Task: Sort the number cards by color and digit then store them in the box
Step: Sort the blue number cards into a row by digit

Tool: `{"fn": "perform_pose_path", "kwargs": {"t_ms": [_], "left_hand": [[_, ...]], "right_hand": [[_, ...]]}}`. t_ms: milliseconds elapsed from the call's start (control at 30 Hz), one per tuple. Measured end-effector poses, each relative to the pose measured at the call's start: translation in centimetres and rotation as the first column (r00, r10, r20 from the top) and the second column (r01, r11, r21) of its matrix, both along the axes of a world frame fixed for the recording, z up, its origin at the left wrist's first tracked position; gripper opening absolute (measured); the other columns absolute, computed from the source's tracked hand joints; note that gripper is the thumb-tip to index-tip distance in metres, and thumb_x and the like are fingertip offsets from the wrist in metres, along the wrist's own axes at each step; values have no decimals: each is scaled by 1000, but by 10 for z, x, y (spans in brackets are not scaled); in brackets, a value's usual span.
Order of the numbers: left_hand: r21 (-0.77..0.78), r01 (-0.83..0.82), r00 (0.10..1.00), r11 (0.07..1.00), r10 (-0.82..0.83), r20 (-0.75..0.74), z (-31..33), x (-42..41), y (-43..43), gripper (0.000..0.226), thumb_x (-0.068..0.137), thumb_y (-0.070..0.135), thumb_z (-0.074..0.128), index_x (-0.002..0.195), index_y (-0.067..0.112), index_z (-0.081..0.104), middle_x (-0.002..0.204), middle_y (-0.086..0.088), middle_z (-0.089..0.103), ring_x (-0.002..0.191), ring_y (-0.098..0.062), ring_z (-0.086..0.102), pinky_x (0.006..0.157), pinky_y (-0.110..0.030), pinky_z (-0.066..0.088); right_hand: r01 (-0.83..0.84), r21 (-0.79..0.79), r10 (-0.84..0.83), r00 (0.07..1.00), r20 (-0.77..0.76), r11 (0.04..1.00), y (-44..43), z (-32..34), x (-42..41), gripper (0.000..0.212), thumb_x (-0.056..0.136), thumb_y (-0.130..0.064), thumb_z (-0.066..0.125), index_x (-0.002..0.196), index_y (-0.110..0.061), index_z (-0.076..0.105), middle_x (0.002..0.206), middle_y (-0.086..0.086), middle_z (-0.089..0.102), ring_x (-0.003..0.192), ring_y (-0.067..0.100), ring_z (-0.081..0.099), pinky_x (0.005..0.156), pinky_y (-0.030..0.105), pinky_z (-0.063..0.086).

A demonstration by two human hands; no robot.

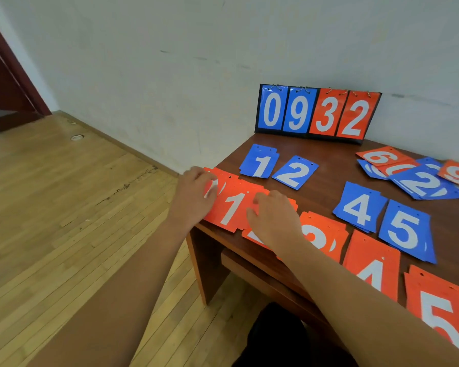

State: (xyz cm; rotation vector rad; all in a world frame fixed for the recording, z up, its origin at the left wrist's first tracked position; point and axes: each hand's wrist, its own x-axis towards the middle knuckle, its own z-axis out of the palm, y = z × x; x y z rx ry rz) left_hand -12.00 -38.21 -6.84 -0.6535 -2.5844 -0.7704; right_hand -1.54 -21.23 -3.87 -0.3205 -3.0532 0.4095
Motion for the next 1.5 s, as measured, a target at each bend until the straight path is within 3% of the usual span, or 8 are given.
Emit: {"fn": "perform_pose_path", "kwargs": {"t_ms": [133,233,500,700,967,1267,1400,1500], "left_hand": [[-205,302,953,931,-295,64,-5,16,17,37,91,37,58,123,23,67,127,4,61,119,-17,55,106,-44,41],[-330,318,947,889,-282,154,-9,24,25,39,98,37,54,135,25,58,141,7,53,134,-12,42,117,-40,24],[-331,310,948,891,-264,176,-6,35,38,37,100,36,51,135,27,57,142,9,52,135,-10,41,114,-35,25],[-139,327,940,935,-306,150,11,39,59,27,97,25,59,122,19,66,129,4,60,126,-15,50,106,-31,35],[6,394,906,919,-389,168,37,30,176,19,93,22,61,110,16,68,113,0,64,113,-15,54,97,-26,40],[-162,566,811,808,-512,282,25,25,363,28,92,22,62,119,15,64,124,-4,59,116,-21,55,99,-33,44],[-322,608,792,726,-524,313,7,17,423,45,98,22,51,143,18,48,151,-2,44,137,-20,42,112,-37,35],[-419,582,813,697,-507,287,-5,12,447,45,102,23,42,146,22,45,154,1,42,141,-20,37,116,-41,31]], "right_hand": [[-140,102,131,987,91,985,3,-22,21,58,98,-54,34,146,-23,38,157,9,29,145,31,24,118,50,21],[-144,96,135,987,91,985,10,-31,32,61,98,-57,31,150,-24,32,161,4,23,148,26,18,121,47,16],[-111,29,108,990,93,993,20,-28,47,63,97,-59,35,151,-28,31,161,1,21,149,23,15,122,45,12],[14,-183,-28,997,-73,983,42,-7,45,57,97,-51,46,145,-20,44,156,2,33,145,20,27,119,39,24],[233,-174,-256,959,-119,957,161,19,45,48,93,-42,55,128,-9,53,131,11,49,120,30,50,99,43,44],[432,-35,-432,902,-12,901,333,3,60,47,92,-30,57,129,-3,47,133,17,43,119,35,48,95,41,44],[388,-38,-389,921,-30,921,377,-14,51,59,91,-39,60,137,-5,45,141,13,45,128,29,45,103,41,41],[295,-1,-295,954,-54,955,392,-27,45,64,88,-50,61,137,-10,49,138,9,52,124,27,50,102,41,42]]}}
